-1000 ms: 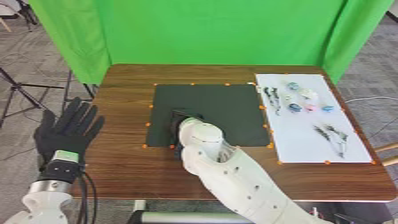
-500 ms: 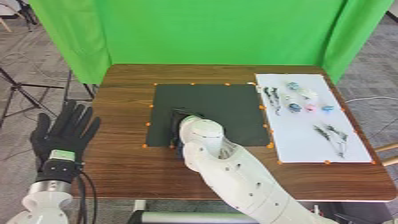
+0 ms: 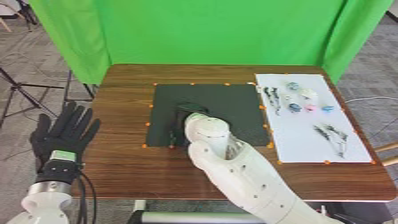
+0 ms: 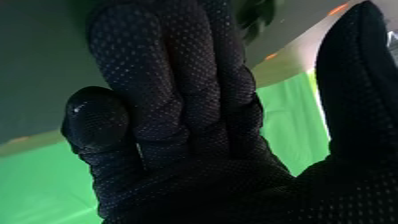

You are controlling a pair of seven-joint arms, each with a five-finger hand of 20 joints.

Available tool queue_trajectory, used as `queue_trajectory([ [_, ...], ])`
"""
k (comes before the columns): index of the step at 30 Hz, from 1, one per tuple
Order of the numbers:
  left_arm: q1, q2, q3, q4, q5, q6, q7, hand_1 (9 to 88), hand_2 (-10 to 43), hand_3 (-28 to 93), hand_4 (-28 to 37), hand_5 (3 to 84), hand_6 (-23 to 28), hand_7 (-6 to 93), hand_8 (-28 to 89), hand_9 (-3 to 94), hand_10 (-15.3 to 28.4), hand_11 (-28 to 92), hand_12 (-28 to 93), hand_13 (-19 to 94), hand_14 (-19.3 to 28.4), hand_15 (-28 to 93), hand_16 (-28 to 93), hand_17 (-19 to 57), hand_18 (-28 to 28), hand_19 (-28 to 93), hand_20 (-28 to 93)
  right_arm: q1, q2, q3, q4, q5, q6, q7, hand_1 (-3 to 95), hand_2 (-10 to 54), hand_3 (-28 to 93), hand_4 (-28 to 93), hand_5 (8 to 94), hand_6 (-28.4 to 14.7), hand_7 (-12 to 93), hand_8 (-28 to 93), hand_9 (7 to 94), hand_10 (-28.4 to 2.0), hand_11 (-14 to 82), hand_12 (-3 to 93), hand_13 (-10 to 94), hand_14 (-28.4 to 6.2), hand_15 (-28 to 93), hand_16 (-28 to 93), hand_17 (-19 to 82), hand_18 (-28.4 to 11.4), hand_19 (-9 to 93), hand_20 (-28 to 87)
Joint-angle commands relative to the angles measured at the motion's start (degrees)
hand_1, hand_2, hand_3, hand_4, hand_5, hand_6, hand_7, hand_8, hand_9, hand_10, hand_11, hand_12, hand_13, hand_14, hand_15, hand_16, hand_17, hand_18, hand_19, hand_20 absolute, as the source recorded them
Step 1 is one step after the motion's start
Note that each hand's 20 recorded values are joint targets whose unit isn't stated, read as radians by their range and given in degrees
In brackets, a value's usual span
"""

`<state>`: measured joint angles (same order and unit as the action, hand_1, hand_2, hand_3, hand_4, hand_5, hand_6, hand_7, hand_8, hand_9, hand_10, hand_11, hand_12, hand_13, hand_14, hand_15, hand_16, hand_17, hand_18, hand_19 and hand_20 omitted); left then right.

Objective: Arrange flowers

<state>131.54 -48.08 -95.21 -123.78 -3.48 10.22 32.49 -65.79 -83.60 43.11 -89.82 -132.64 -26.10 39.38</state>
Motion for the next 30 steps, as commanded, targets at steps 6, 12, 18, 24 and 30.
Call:
queue_trajectory([
  [6,0.84,-1.64,-2.17,-0.59,7.87,-1.44,-4.12,25.6,12.0,71,-28.3,39.2,7.4,11.1,-9,34.6,12.2,18,10,23,11.2,26,-9,-2.9,11.0,31,9,-15.46,17.38,18.85,-21.15,-10.79,12.89,1.47,24.2,-9.5,69,-21,68.9,-6.6,34,-9,76.5,-17.3,28.1,25.9,74,-14.0,47,27,43,-24.1,93,30],
  [12,1.21,-1.56,-1.42,-0.91,9.0,0.03,-1.55,25.5,12.0,71,-28.3,39.2,7.2,10.9,-9,34.5,12.2,18,10,23,11.1,26,-9,-2.9,11.1,30,9,-27.59,26.2,32.03,-27.77,-15.54,16.63,5.23,26.4,-9.5,73,-22,61.7,-8.6,24,-8,66.0,-19.7,19.2,20.4,61,-16.6,46,22,37,-24.5,90,29],
  [18,2.17,-1.04,-1.62,-1.01,8.25,-0.63,0.07,25.6,12.0,71,-28.3,39.4,7.3,11.5,-9,34.6,12.1,18,10,23,11.0,26,-9,-3.0,11.2,30,9,-36.09,30.52,42.44,-30.18,-15.94,18.58,9.98,26.3,-9.5,73,-23,60.5,-10.1,18,-9,63.3,-20.2,16.7,18.8,59,-17.4,47,20,36,-24.8,90,30],
  [24,1.67,-1.22,-1.04,-0.69,7.98,-1.65,0.68,25.6,11.9,72,-28.3,39.3,7.1,11.6,-9,34.5,12.0,18,10,23,10.9,26,-9,-3.0,11.3,30,9,-38.95,31.47,47.75,-30.06,-12.26,14.64,12.34,26.5,-9.5,73,-26,60.7,-12.2,11,-9,61.1,-21.1,13.4,17.1,58,-17.5,48,20,36,-25.2,90,31],
  [30,1.7,-1.91,-0.91,-0.77,7.92,-1.51,0.25,25.6,12.0,71,-28.3,39.3,7.1,11.6,-9,34.5,12.0,18,10,23,11.0,26,-9,-2.9,11.3,30,9,-39.63,30.15,49.67,-29.77,-7.9,8.17,16.27,28.2,-9.5,71,-28,61.8,-13.0,9,-9,62.1,-21.0,12.7,16.5,60,-16.8,50,21,37,-25.3,92,33],
])
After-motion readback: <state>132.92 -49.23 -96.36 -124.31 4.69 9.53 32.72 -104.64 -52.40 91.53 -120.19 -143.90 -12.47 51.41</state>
